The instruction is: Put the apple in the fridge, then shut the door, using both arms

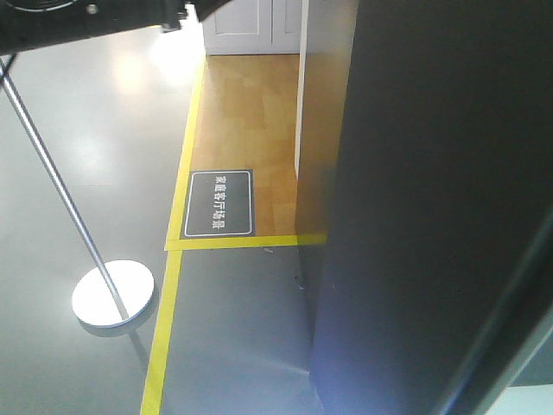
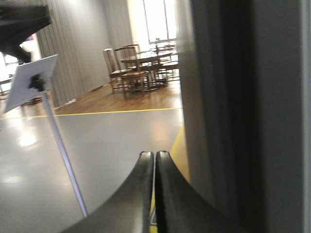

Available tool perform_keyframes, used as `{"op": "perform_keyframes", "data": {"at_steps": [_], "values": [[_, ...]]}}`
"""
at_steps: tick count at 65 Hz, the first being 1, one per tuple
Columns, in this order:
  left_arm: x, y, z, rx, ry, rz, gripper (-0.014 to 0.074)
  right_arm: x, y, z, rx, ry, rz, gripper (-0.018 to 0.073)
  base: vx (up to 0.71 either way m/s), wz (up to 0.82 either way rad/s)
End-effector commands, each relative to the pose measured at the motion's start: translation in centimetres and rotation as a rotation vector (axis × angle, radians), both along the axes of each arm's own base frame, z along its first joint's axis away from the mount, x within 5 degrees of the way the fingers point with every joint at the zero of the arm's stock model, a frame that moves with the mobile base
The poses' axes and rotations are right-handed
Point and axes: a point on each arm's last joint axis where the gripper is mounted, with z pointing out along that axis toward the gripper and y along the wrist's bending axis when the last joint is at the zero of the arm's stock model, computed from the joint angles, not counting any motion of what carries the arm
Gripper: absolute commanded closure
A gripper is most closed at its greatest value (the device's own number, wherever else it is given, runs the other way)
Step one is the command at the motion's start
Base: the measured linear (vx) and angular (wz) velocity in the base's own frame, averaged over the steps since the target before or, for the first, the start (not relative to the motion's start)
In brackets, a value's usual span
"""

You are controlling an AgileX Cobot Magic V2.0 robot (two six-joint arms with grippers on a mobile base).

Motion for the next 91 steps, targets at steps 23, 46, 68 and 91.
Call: {"op": "perform_keyframes", "data": {"at_steps": [23, 46, 68, 91], "values": [[0.5, 3.7, 0.9, 0.205, -0.133, 0.170, 0.0603, 11.0, -2.1, 5.0, -0.108, -0.054, -0.266, 0.0555, 0.00, 0.00], [1.3, 4.4, -0.1, 0.345, -0.124, 0.268, 0.0603, 20.6, -2.6, 7.4, -0.147, -0.034, -0.345, 0.0555, 0.00, 0.00], [1.9, 5.1, -0.9, 0.448, -0.109, 0.348, 0.0603, 26.1, -3.1, 7.3, -0.150, -0.046, -0.410, 0.0555, 0.00, 0.00], [2.5, 5.9, -1.3, 0.516, -0.084, 0.446, 0.0603, 30.6, -3.2, 7.2, -0.155, -0.054, -0.435, 0.0555, 0.00, 0.00]]}}
